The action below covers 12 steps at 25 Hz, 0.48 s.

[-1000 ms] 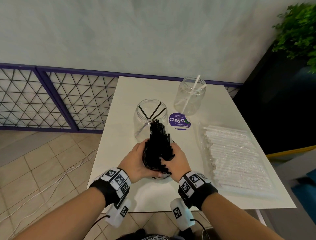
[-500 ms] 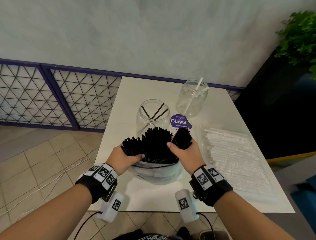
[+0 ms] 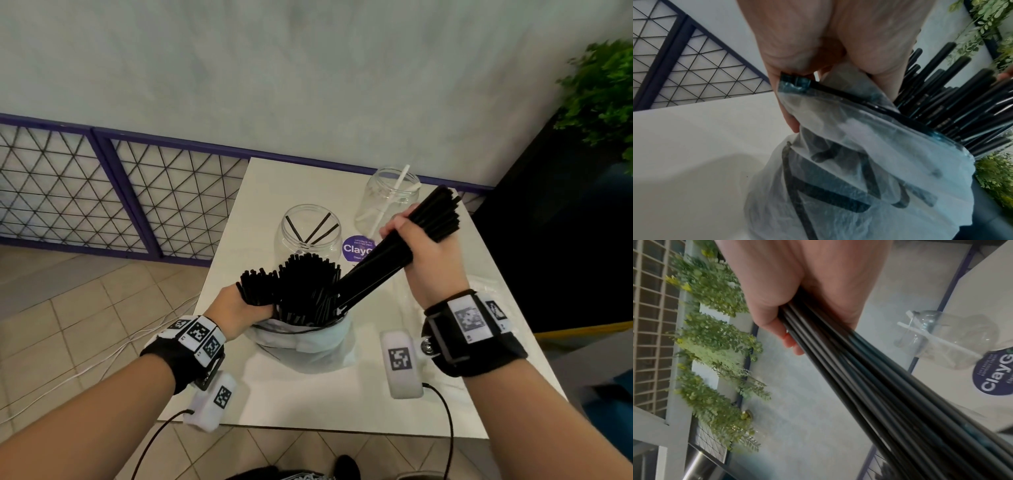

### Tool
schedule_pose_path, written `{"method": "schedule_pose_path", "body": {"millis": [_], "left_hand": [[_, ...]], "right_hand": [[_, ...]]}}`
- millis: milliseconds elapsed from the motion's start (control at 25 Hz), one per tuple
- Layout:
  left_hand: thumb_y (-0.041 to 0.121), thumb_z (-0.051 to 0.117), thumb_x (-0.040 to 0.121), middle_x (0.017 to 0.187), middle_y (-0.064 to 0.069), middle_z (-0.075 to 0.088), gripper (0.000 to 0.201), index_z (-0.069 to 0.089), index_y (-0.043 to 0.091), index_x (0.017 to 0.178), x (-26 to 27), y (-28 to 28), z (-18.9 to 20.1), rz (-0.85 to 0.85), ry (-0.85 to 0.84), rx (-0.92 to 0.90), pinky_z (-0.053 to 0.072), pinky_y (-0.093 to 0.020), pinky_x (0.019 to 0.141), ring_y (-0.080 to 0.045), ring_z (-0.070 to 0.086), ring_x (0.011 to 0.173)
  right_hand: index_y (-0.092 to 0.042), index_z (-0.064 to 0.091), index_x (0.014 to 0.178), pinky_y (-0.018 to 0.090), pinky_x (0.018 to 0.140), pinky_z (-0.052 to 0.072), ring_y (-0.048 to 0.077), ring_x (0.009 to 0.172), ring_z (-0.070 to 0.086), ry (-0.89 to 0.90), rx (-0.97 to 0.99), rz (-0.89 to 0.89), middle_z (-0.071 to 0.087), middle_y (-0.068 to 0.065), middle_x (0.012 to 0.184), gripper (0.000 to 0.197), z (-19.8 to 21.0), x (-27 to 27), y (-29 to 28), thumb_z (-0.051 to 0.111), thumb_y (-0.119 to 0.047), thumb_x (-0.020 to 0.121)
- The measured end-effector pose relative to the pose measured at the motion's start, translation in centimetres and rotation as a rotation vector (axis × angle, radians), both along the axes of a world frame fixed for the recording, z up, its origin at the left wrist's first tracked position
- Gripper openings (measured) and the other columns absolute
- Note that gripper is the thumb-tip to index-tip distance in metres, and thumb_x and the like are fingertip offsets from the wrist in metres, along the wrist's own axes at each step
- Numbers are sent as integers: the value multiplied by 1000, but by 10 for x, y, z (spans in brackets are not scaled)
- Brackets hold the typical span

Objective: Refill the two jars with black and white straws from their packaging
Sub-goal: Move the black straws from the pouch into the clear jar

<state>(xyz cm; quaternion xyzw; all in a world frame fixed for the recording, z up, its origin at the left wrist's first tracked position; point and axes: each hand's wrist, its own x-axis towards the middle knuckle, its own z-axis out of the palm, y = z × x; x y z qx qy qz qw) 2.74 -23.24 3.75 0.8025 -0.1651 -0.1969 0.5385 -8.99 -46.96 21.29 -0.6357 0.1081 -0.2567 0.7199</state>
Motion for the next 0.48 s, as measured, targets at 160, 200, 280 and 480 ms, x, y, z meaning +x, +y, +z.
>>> {"method": "schedule_pose_path", "body": {"millis": [160,200,280,480], "left_hand": [[43,78,55,82,-4,72,37,69,20,82,13,11,-13,4,-23,60,55,-48,80,-27,68,85],[42,80,58,83,-4,72,34,68,22,84,16,14,-15,-2,-26,75,55,-50,80,-28,68,86],[37,81,64,87,-4,71,30,68,22,87,18,16,-12,-7,-39,80,55,-49,83,-28,67,87],[37,78,64,81,-10,68,32,67,14,83,22,23,-7,-69,-67,50,53,-52,77,-21,61,76]], "right_hand": [[-20,62,69,36,71,50,22,70,59,-78,22,26,63,1,67,27,25,8,-15,55,0,86],[-19,62,70,37,74,49,23,72,59,-111,20,31,63,2,68,25,32,14,-17,56,0,84],[-23,63,69,38,78,49,24,75,59,-169,3,26,64,2,68,25,46,36,-19,58,-2,82],[-12,62,78,28,73,51,15,72,62,-14,-48,-95,66,2,74,7,21,115,-13,69,-10,79]]}}
